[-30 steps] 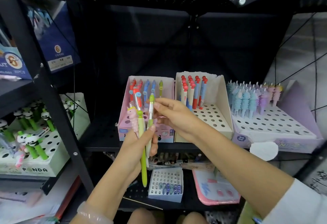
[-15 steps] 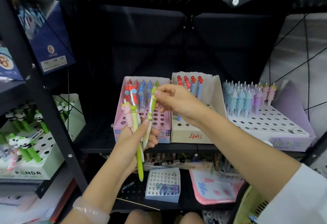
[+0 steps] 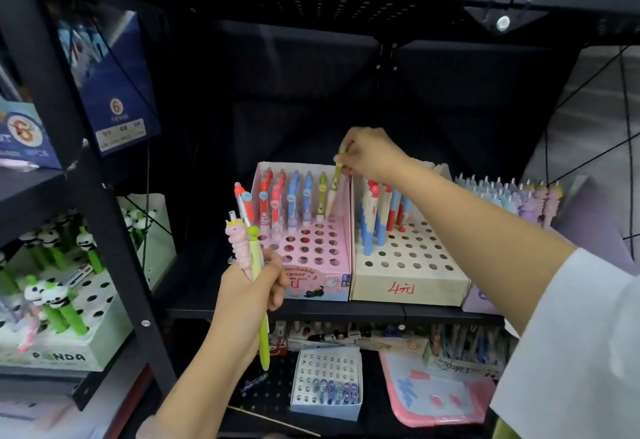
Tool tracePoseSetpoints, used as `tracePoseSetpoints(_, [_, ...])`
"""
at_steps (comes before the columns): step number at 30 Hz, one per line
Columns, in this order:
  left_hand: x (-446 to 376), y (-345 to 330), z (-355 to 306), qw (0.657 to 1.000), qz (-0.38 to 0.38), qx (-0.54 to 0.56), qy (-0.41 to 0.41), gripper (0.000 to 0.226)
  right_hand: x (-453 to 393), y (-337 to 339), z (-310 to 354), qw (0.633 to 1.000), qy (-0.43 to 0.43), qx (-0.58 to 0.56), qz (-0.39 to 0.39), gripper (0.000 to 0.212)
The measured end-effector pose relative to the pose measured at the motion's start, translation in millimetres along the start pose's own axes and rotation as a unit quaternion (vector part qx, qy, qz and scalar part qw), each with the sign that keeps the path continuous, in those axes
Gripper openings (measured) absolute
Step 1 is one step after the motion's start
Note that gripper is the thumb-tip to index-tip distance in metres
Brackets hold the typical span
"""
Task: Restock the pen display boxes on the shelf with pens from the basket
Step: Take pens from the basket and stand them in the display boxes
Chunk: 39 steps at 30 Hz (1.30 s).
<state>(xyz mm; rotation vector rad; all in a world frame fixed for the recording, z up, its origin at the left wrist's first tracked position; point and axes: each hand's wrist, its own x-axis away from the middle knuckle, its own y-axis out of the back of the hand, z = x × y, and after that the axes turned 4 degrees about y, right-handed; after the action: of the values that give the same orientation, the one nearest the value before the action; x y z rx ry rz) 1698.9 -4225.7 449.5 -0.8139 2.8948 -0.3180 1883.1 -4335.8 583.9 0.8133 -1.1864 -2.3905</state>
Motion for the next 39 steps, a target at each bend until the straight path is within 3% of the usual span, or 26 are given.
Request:
tracePoseSetpoints(11, [-9.3, -4.8, 3.5, 0.999, -0.022, -0.031, -0.009, 0.015, -5.5, -0.6, -9.2, 0.997, 0.018, 0.029, 0.066, 0.011])
tracePoseSetpoints(15, [-8.0, -6.7, 4.4, 0.999, -0.019, -0.043, -0.011, 0.016, -10.8, -1.6, -7.1, 0.981, 0.057, 0.147, 0.113, 0.016])
tracePoseSetpoints(22, [-2.7, -8.1, 0.3, 0.998, -0.009, -0.055, -0.013, 0.015, -12.9, -3.3, -0.3, 0.962, 0.047, 0.228, 0.140, 0.022])
tracePoseSetpoints(25, [2.7, -11.6, -1.9, 0.999, 0.001, -0.053, -0.008, 0.016, -9.8, -9.9, 4.4, 0.937, 0.050, 0.307, 0.156, 0.025])
tracePoseSetpoints(29, [9.7, -15.2, -4.0, 0.999, 0.002, -0.050, 0.001, 0.019, -3.9, -15.4, 4.8, 0.874, 0.068, 0.452, 0.166, 0.038])
tracePoseSetpoints(31, [12.0, -16.1, -4.8, 0.999, 0.002, -0.050, 0.003, 0.020, 1.8, -8.2, 5.9, 0.903, 0.071, 0.401, 0.137, 0.042])
tracePoseSetpoints(33, [13.4, -17.9, -5.7, 0.999, 0.007, -0.048, 0.001, 0.021, 10.5, 0.8, 9.6, 0.954, 0.095, 0.278, 0.051, 0.039])
tracePoseSetpoints(35, [13.9, -20.8, -6.1, 0.999, 0.014, -0.048, 0.000, 0.021, 25.2, 4.2, 17.5, 0.979, 0.140, 0.149, -0.009, 0.032])
tracePoseSetpoints(37, [14.0, -25.0, -5.7, 0.998, 0.026, -0.052, 0.000, 0.022, 46.0, 1.0, 26.8, 0.989, 0.149, 0.009, -0.008, 0.027])
tracePoseSetpoints(39, [14.3, -30.0, -4.9, 0.998, 0.034, -0.056, 0.001, 0.020, 64.8, -6.9, 32.4, 0.986, 0.118, -0.111, 0.044, 0.023])
